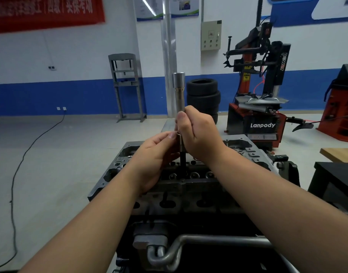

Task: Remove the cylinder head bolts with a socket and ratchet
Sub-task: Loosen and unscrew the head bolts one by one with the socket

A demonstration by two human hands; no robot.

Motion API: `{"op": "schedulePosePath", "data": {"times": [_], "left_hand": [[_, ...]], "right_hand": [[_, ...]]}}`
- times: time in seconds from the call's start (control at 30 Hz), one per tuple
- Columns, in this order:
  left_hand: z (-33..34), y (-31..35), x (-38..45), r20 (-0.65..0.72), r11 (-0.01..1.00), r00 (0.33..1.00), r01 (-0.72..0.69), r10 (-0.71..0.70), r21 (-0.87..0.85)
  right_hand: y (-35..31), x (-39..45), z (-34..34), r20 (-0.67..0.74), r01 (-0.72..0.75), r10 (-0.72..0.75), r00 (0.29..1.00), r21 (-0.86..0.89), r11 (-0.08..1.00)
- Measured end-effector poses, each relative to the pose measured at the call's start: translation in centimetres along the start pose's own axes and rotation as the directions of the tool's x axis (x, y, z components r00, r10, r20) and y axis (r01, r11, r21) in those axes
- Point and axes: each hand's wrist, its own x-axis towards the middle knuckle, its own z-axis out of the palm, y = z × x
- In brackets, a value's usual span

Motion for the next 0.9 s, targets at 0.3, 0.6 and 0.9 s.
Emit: {"op": "schedulePosePath", "data": {"times": [0.3,0.6,0.9], "left_hand": [[0.14,-0.09,-0.06,-0.058,0.996,0.997,-0.047,0.051,0.071],[0.14,0.08,-0.15,-0.003,0.999,0.999,-0.032,0.033,0.028],[0.28,-0.03,0.01,-0.001,0.997,0.999,-0.035,0.036,0.065]], "right_hand": [[-0.13,-0.13,-0.03,-0.006,0.015,-0.015,1.000,0.008,1.000],[-0.15,-0.09,0.03,0.023,-0.044,0.043,0.999,0.055,0.998],[-0.07,-0.01,0.18,0.003,-0.026,0.026,1.000,0.074,0.997]]}}
